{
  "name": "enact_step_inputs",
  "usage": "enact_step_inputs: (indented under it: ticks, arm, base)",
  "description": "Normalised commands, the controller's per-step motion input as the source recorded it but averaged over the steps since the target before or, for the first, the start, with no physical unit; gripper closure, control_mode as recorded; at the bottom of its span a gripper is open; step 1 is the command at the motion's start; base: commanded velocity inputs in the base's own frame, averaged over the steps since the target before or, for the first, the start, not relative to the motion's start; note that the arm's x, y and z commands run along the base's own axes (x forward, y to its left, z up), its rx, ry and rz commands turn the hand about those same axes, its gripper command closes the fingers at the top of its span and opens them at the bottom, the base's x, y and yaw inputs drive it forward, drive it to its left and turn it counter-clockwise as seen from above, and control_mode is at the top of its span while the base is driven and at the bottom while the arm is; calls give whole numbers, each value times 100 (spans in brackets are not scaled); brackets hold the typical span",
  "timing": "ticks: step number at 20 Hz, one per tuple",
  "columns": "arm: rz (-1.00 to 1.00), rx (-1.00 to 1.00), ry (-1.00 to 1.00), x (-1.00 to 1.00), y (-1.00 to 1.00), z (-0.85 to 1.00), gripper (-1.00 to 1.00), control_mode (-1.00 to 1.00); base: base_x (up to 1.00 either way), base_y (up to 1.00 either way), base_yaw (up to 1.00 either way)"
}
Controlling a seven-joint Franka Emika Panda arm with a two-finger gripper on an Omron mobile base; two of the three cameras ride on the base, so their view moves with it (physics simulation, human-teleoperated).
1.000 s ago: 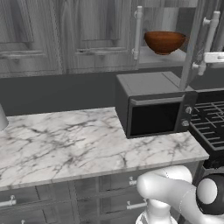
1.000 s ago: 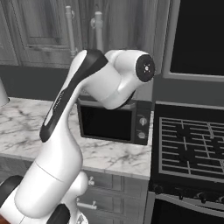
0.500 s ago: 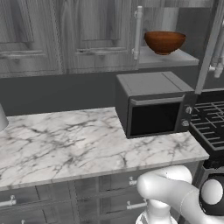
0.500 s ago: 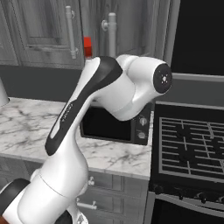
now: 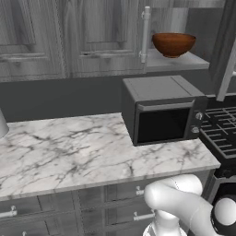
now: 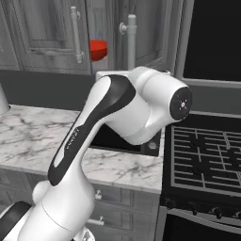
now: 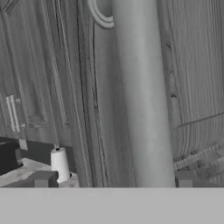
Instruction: Move the bowls from the cabinet to the plates on the dining table.
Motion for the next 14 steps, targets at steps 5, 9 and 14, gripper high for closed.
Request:
enact_step_inputs:
  ticks: [5,9,14]
  arm:
    - [-12,-2,-10,-23,-5,5,-100,-100]
    - [-10,-1,-9,-26,-13,9,-100,-100]
    - [-15,-6,-10,0,-11,-1,-100,-100]
  base:
    - [0,0,0]
    - [0,0,0]
    - [0,0,0]
